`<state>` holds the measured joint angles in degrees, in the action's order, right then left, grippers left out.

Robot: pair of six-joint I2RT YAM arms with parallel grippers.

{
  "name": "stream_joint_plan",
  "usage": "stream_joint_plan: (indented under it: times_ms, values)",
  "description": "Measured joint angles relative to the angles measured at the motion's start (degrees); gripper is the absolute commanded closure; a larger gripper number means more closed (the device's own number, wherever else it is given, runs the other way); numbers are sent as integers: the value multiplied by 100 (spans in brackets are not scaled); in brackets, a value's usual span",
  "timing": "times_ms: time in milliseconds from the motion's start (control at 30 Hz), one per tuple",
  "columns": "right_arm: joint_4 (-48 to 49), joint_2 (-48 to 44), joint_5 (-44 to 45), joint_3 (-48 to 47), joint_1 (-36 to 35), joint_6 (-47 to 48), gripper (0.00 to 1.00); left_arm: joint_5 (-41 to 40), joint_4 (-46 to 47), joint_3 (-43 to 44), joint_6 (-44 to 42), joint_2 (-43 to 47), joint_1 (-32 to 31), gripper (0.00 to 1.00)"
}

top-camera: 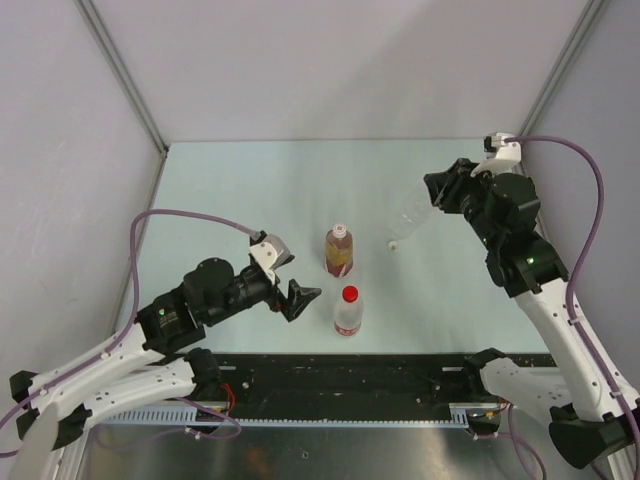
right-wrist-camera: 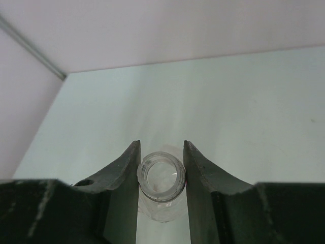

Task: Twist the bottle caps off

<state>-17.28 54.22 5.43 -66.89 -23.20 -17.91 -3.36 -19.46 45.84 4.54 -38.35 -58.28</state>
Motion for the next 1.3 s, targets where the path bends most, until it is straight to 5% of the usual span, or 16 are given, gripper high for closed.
stream_joint_plan:
  times_ms: [367,800,1300]
  values:
    - [-42,144,345,1058,874,-157,100,7,0,0,-24,-278,0,1]
    - [645,391,1045,2144,1021,-256,99,50,-2,0,-48,-511,0,1]
    - [734,564,1384,2192,682,-133,34,57,-2,0,-46,-514,0,1]
